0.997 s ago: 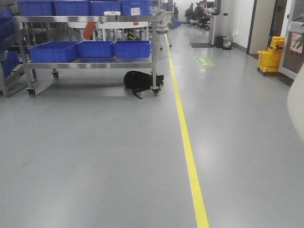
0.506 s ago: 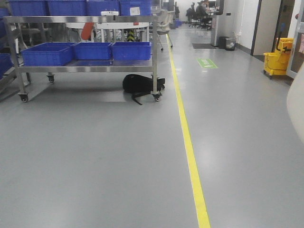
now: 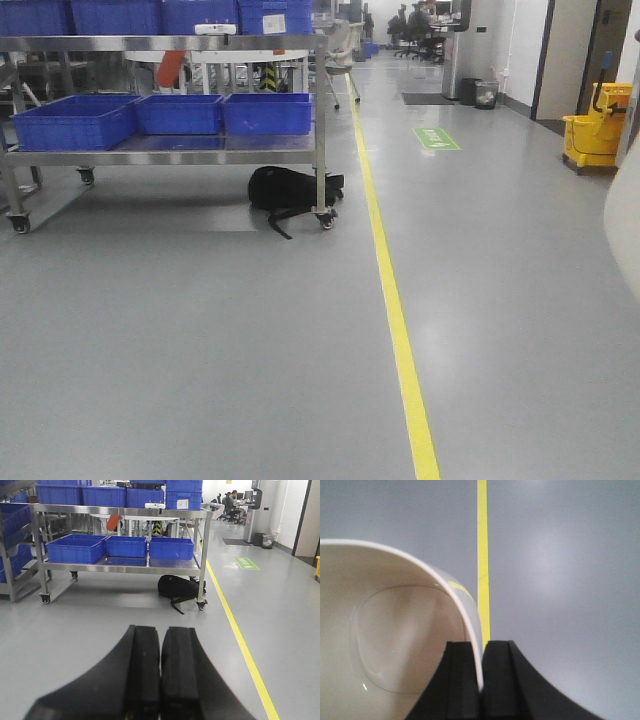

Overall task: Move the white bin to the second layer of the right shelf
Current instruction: 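Drive forward along the yellow floor line carrying the bin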

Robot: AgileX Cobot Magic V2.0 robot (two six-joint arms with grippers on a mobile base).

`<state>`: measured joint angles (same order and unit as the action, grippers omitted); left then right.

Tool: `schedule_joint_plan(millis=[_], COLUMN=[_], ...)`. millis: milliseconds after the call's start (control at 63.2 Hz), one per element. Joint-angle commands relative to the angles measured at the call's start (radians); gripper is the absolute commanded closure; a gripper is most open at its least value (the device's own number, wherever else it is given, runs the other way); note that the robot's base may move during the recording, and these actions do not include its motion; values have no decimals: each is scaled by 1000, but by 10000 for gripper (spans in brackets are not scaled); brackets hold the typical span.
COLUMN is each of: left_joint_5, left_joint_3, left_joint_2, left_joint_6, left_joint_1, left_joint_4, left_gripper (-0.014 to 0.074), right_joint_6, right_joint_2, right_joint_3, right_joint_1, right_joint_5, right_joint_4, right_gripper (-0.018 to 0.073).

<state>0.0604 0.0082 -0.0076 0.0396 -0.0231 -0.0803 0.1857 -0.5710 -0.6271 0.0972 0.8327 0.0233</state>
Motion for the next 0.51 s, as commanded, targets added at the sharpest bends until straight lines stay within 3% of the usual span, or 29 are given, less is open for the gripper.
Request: schedule_joint_plan(millis=[0, 491], left_joint_5=[-83, -83], left_joint_3=[27, 27], left_joint_2=[-15, -15], left_joint_6=[-5, -5], left_joint_1=[-6, -6], left_joint_4=[-5, -5], left_gripper=[512, 512], right_joint_6=[2, 2], right_joint_2=[1, 1], right_joint_3=[-29, -29], right_joint_1=[-4, -4], right_joint_5=[-82, -81], right_joint_4=[2, 2], right_gripper=[492, 492])
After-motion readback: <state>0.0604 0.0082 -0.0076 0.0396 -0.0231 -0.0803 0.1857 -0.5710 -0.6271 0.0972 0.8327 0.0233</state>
